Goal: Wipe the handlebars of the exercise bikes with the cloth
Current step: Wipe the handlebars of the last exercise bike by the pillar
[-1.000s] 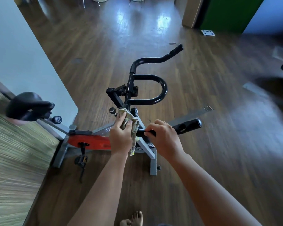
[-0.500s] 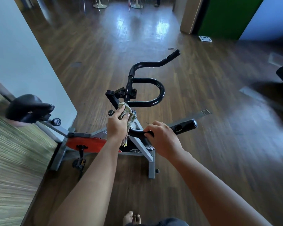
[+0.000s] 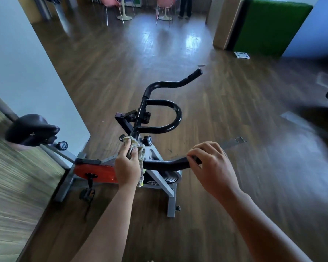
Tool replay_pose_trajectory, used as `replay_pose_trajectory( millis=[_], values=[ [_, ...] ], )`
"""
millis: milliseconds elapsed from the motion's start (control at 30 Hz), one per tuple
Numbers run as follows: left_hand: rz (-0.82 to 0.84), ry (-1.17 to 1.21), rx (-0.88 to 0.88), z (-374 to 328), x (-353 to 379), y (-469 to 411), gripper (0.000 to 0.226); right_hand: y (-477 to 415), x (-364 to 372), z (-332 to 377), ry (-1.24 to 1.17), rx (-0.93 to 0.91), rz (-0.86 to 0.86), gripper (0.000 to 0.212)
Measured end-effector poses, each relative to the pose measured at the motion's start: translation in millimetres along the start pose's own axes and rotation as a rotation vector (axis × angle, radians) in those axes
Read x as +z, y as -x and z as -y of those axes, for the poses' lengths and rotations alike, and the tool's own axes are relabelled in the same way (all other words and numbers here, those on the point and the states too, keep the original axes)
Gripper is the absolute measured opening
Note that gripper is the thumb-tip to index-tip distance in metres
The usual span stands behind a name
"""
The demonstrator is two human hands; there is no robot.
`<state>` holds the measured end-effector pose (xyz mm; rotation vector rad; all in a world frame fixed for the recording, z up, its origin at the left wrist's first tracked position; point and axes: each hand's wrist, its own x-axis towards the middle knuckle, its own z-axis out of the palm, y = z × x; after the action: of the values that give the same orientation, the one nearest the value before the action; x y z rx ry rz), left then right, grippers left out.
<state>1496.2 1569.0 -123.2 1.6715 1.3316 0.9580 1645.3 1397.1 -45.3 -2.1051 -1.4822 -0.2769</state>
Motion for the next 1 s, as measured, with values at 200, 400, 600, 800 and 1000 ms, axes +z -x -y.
replay_pose_trajectory(
  millis=[200, 400, 600, 800, 1000],
  values=[
    [-0.174, -0.017, -0.163, -19, 20, 16, 0.041, 2, -7, -34, -0.233, -0.006, 0.102, 0.012],
    [-0.295, 0.049, -0.316, -34, 39, 52, 0.043, 1, 1, -52, -0.423, -0.050, 0.093, 0.013],
    [-0.337, -0.024, -0.287, -69, 74, 104, 0.038, -7, 2, -68, -0.550, -0.150, 0.147, 0.012],
    [-0.182, -0.087, -0.154, -69, 85, 117, 0.039, -10, 5, -79, -0.645, -0.196, 0.166, 0.013],
    [-0.181, -0.319, -0.097, -38, 46, 71, 0.040, -13, 6, -87, -0.678, -0.216, 0.217, 0.014]
  ],
)
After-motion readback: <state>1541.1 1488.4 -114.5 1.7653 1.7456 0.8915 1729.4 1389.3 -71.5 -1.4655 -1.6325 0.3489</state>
